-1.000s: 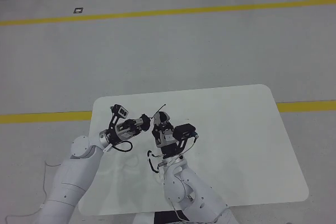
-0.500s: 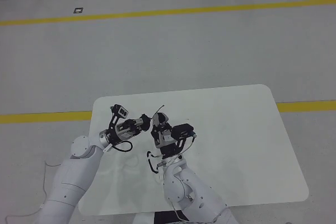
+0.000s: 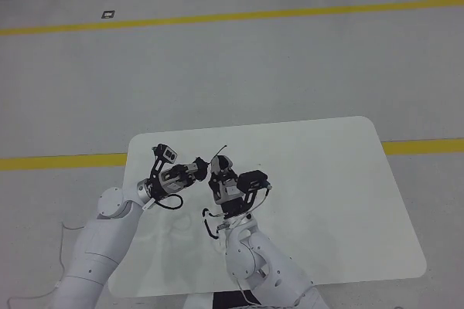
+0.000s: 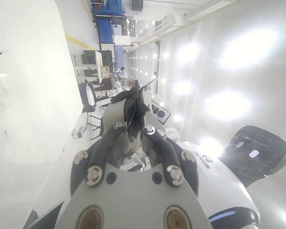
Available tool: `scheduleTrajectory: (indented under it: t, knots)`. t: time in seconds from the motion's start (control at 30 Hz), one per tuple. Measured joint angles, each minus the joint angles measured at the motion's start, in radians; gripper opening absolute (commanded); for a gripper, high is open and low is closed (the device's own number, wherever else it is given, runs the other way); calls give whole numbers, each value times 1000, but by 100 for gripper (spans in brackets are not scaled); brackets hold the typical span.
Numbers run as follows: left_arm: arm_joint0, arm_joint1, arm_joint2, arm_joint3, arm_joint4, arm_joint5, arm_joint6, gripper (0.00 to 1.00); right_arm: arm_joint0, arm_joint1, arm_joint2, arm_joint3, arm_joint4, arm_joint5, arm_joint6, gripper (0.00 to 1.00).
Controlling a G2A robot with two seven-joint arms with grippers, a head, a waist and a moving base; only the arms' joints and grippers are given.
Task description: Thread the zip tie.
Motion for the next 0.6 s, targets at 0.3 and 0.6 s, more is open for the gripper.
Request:
scheduleTrajectory:
  t: [0.3,0.6]
  knots:
    - [0,0,0,0,0,0,0,0,7,-3,-6,15,9,-1,13,0]
    - [0,0,0,0,0,0,0,0,4,-3,-1,7,2,3,6,0]
